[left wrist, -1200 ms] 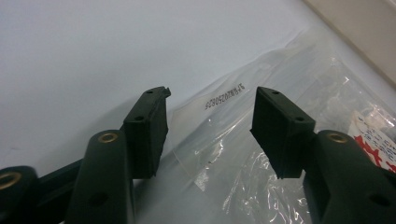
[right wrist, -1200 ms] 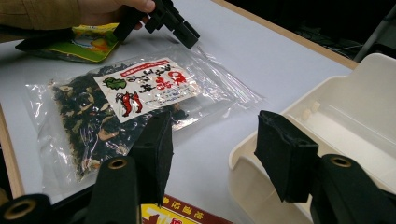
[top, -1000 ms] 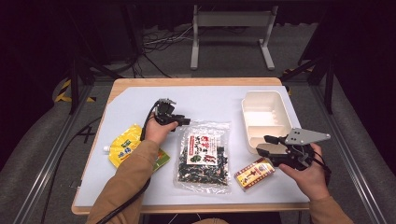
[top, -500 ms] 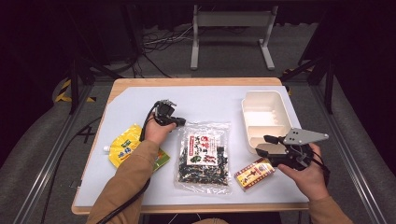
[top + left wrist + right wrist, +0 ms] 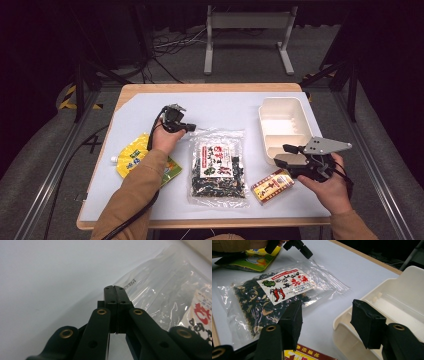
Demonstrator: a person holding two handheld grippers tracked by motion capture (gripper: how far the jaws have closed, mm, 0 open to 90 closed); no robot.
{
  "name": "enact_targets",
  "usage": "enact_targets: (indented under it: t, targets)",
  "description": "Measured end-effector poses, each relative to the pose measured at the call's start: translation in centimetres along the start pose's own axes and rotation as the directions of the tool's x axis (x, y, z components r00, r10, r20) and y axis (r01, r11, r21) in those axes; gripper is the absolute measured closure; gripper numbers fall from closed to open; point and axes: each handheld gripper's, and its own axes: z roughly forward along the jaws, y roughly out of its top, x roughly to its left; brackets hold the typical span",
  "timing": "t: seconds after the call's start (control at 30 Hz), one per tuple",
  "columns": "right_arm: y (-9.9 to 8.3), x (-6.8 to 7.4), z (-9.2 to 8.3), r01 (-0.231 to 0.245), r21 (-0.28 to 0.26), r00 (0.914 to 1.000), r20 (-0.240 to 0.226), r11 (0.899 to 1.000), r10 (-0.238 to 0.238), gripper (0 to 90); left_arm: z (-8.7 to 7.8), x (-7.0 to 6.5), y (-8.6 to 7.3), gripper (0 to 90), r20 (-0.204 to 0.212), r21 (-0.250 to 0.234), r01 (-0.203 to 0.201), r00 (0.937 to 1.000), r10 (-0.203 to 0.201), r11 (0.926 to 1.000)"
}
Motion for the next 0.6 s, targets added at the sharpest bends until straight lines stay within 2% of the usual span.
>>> enact_targets:
  t: [0.17,0.27,0.3,0.37,0.43,0.5,0.53,0.6]
  targets:
    - [0.0,0.0,0.0,-0.003,-0.001,1.0000,0.001,1.000,0.003,42.1,-1.3,-0.3,0.6,90.0,0.010,-0.025,-0.020,0.9997,0.021,0.9995]
    - [0.1,-0.1,-0.1,-0.004,-0.001,1.0000,0.000,1.000,0.004,42.3,-2.3,-0.7,1.1,90.0,0.029,-0.050,-0.023,0.9993,0.025,0.9985]
    - [0.1,-0.1,-0.1,-0.003,0.002,1.0000,-0.005,1.000,0.003,45.8,-2.7,-0.8,1.2,90.0,0.034,-0.066,-0.028,0.9990,0.030,0.9974]
    - [0.1,0.0,0.0,0.003,0.011,0.9999,-0.011,1.000,-0.003,48.0,-3.5,-1.2,1.5,90.0,0.053,-0.103,-0.032,0.9979,0.037,0.9942]
    - [0.2,0.0,0.0,0.002,0.016,0.9999,-0.015,1.000,-0.002,48.9,-3.8,-1.4,1.6,90.0,0.059,-0.115,-0.040,0.9971,0.047,0.9926]
    - [0.3,0.2,0.1,0.002,0.017,0.9997,-0.025,1.000,-0.002,49.3,-5.1,-2.0,2.0,90.0,0.069,-0.149,-0.068,0.9945,0.079,0.9864]
    - [0.3,0.2,0.1,0.002,0.017,0.9997,-0.025,1.000,-0.002,49.3,-5.1,-2.0,2.0,90.0,0.069,-0.149,-0.068,0.9945,0.079,0.9864]
    - [0.5,0.2,0.2,0.000,0.016,0.9997,-0.026,1.000,0.000,49.3,-6.1,-2.5,2.3,90.0,0.080,-0.181,-0.079,0.9923,0.094,0.9803]
